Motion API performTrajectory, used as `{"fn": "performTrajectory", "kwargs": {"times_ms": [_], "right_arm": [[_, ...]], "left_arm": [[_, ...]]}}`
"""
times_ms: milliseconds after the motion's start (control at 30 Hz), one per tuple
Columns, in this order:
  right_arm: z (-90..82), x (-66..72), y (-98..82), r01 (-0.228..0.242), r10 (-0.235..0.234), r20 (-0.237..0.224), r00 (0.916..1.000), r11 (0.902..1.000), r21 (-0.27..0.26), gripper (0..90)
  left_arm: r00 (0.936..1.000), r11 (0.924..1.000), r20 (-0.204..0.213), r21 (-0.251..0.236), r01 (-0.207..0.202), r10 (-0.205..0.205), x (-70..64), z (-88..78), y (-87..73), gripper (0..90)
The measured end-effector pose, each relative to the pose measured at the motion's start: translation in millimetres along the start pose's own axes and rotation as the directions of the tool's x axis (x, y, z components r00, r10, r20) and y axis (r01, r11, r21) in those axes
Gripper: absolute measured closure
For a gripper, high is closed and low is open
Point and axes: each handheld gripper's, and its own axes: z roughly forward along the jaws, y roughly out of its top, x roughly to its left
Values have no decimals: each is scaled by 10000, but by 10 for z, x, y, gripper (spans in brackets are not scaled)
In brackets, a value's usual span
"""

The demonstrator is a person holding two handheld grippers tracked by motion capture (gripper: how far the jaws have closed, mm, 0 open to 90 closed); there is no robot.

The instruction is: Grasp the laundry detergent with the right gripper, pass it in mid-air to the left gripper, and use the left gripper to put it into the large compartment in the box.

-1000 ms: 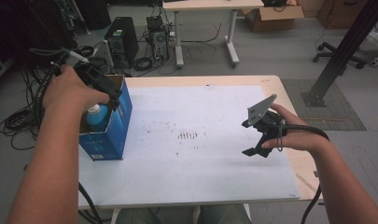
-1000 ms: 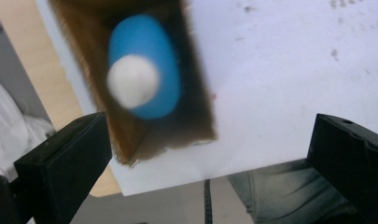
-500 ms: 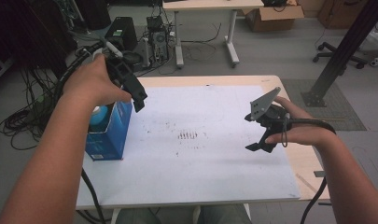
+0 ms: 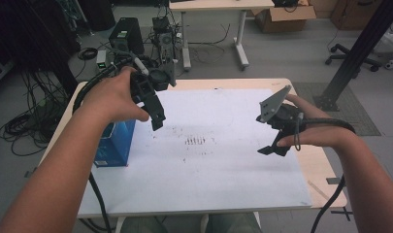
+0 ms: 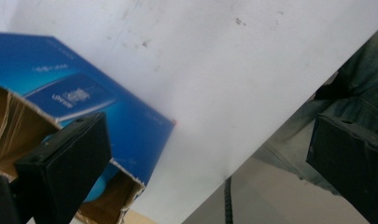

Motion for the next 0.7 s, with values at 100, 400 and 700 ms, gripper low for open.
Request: {"fn": "performTrajectory", "kwargs": {"times_ms": [100,400,700], "right_arm": [[-26,9,38,77,-75,-96,9999,9998,178,34],[-30,-27,164,262,-244,-252,9994,9971,711,34],[-5,-125,239,288,-244,-386,9990,9924,1199,35]], "left_arm": [[9968,9967,-53,-144,-800,799,-77,21,36,2],[9723,9723,-37,-4,-2337,2336,-232,93,117,2],[9434,9434,-14,-36,-3316,3316,-291,182,233,2]]}}
